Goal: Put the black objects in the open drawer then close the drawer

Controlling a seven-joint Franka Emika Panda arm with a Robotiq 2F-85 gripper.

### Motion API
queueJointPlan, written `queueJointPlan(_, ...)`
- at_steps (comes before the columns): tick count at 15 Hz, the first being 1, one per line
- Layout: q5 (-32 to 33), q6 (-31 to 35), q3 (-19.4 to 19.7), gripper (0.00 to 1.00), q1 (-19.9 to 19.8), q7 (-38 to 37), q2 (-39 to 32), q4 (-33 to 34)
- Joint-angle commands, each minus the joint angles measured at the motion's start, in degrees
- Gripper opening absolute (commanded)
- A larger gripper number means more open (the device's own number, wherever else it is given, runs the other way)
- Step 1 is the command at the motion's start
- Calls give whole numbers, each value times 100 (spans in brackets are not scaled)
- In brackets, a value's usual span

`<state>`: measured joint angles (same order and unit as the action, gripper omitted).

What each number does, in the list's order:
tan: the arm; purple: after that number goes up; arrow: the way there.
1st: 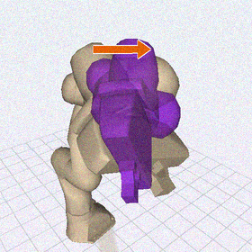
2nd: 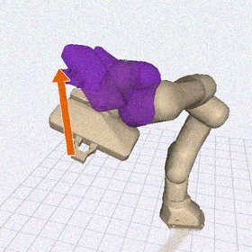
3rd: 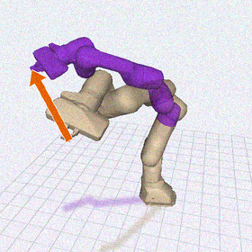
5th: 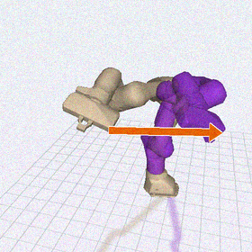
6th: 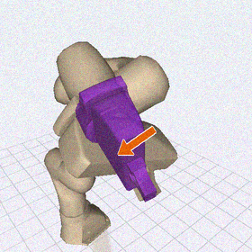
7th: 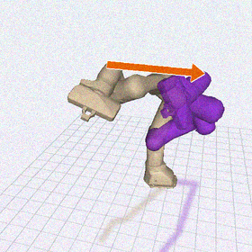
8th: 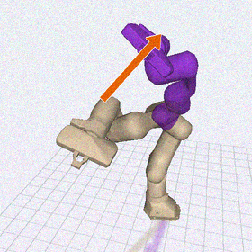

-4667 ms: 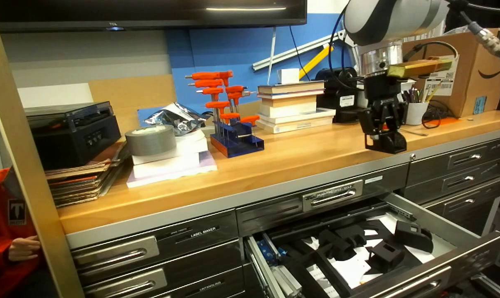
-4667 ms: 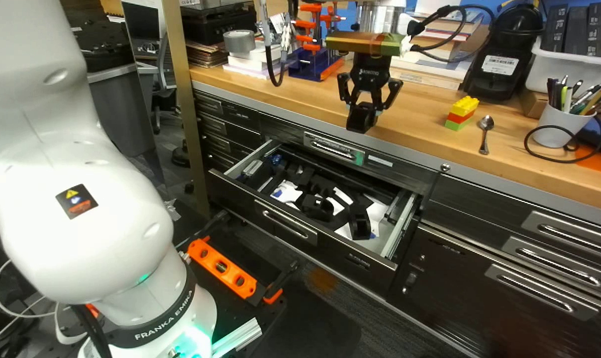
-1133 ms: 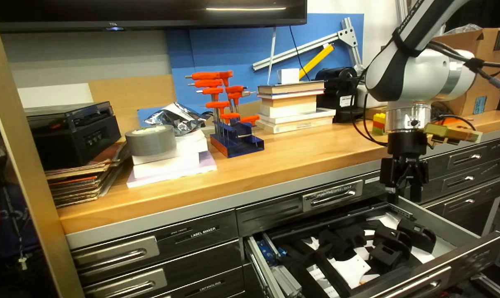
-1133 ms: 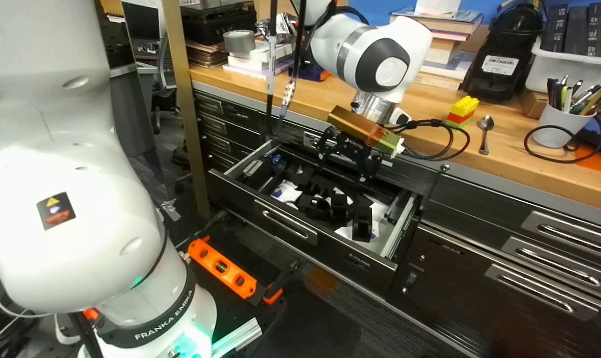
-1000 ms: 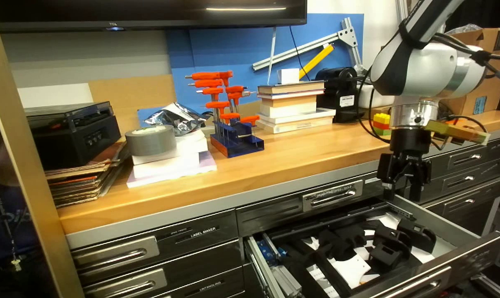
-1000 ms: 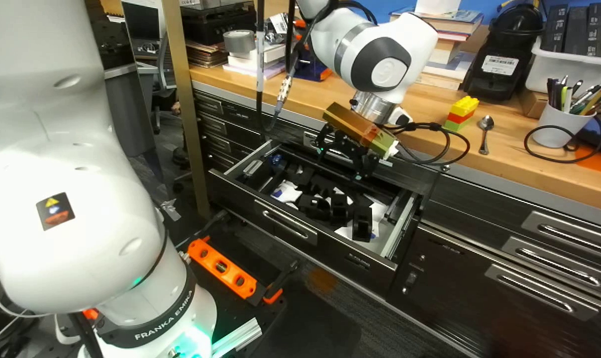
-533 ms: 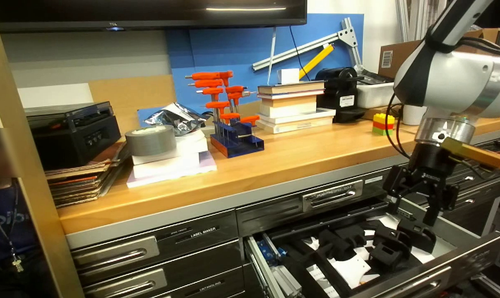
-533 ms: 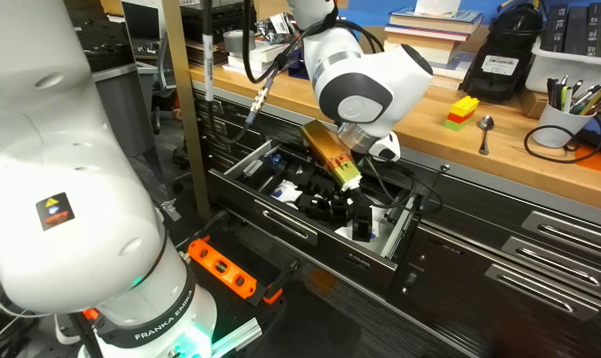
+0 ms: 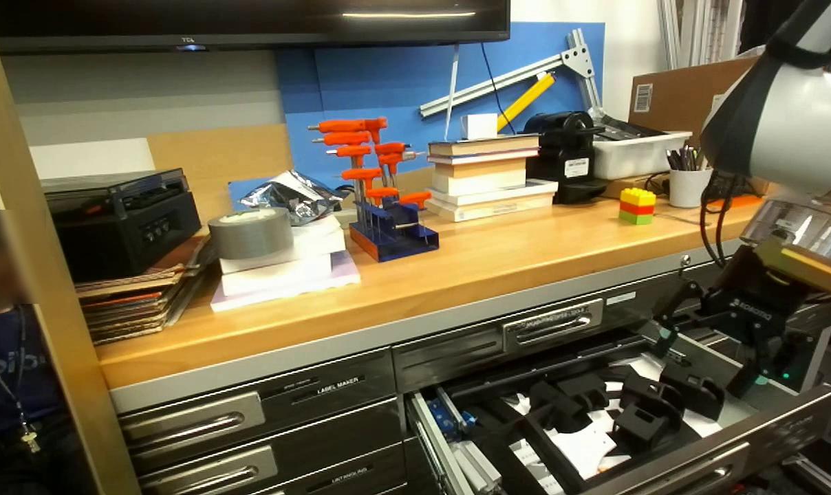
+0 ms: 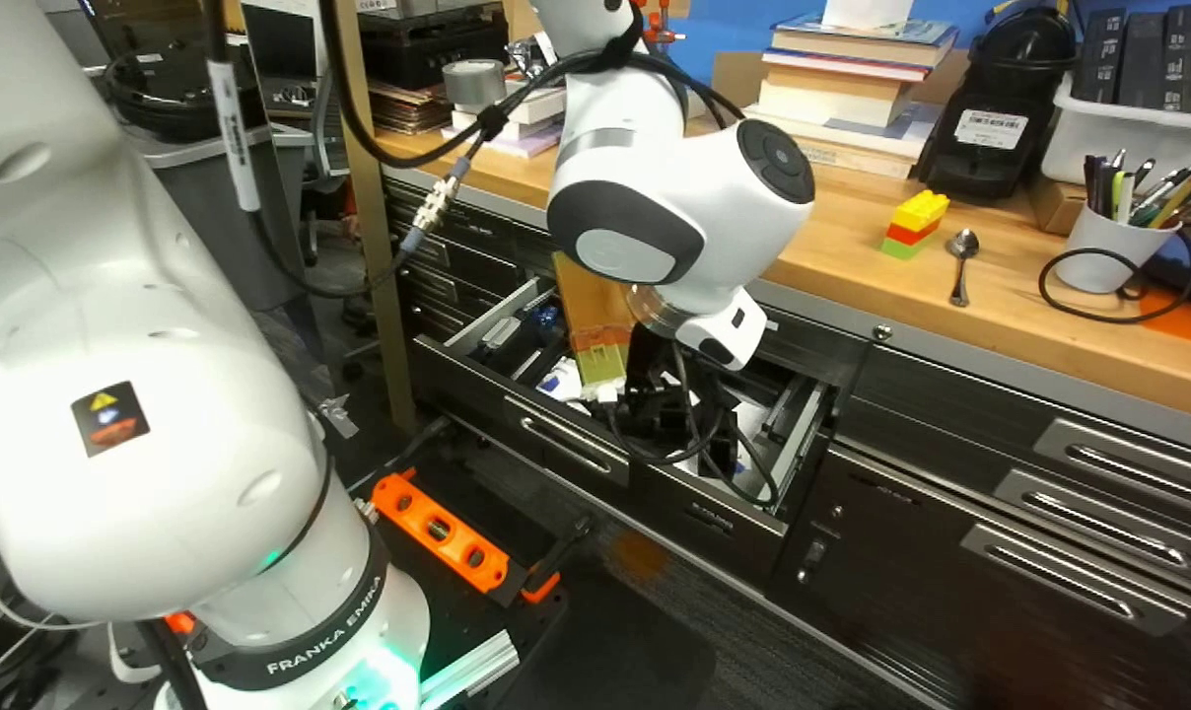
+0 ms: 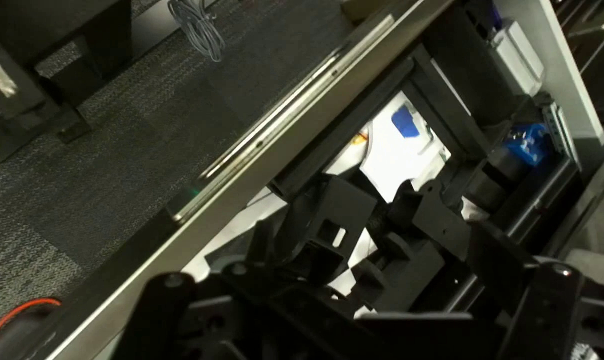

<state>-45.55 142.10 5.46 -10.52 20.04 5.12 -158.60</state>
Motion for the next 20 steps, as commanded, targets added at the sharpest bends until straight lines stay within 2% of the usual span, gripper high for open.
queueJointPlan(1,-429,753,-7,100,255,-740,120,9)
queueJointPlan(3,-504,1384,-112,100,387,-1231,-72,45)
queueJointPlan(4,-584,1700,-331,100,308,-1457,-172,43)
queueJointPlan(8,-320,2846,-661,100,369,-2772,-750,32)
queueJointPlan(10,-288,3323,-681,100,473,-3363,-1133,27)
queueJointPlan(12,-409,3664,-514,100,708,-3837,-1490,22)
queueJointPlan(15,-998,3892,-165,100,1159,-4228,-1760,20)
queueJointPlan(17,-1602,3980,-50,100,1404,-4140,-1742,53)
queueJointPlan(20,-2601,4125,-92,100,1618,-3708,-1481,77)
